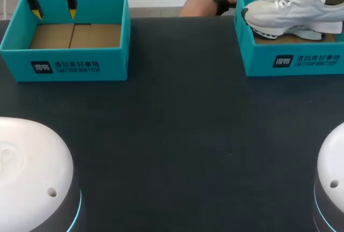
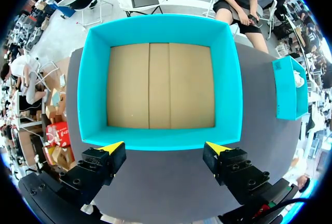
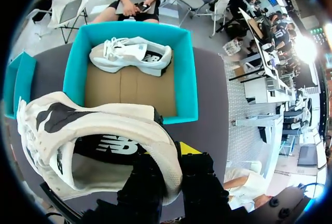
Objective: Take the shoe out of the shoebox, open the shoe tongue, remove and reinsert the insole, then place the shoe into the shoebox
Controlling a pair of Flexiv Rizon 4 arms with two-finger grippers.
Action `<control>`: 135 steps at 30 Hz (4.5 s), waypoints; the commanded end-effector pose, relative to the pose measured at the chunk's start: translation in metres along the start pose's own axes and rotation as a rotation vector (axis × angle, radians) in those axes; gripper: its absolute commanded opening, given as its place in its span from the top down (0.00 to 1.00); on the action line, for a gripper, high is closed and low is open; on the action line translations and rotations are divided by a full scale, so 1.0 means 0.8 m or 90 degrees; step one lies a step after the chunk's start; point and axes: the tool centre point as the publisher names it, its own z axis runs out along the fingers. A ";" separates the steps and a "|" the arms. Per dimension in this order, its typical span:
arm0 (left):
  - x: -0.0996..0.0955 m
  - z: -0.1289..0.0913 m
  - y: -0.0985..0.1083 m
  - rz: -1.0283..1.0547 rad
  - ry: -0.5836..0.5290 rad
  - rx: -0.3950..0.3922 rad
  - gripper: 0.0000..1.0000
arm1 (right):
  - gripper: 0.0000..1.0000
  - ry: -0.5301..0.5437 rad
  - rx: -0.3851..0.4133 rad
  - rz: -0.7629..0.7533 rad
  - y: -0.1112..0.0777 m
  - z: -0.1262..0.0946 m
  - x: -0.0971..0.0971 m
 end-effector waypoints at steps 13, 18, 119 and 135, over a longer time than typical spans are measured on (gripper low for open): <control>0.000 0.000 0.000 0.000 0.000 -0.001 0.00 | 1.00 0.001 0.003 0.000 0.002 -0.008 -0.002; 0.000 0.000 0.000 0.000 0.000 -0.001 0.00 | 1.00 -0.004 0.004 0.002 -0.004 -0.012 0.003; 0.000 0.000 0.000 0.000 0.000 -0.001 0.00 | 1.00 -0.016 0.052 -0.087 -0.349 0.052 0.513; 0.000 0.000 0.000 0.000 0.000 -0.001 0.00 | 0.00 0.007 0.045 -0.067 -0.346 0.053 0.505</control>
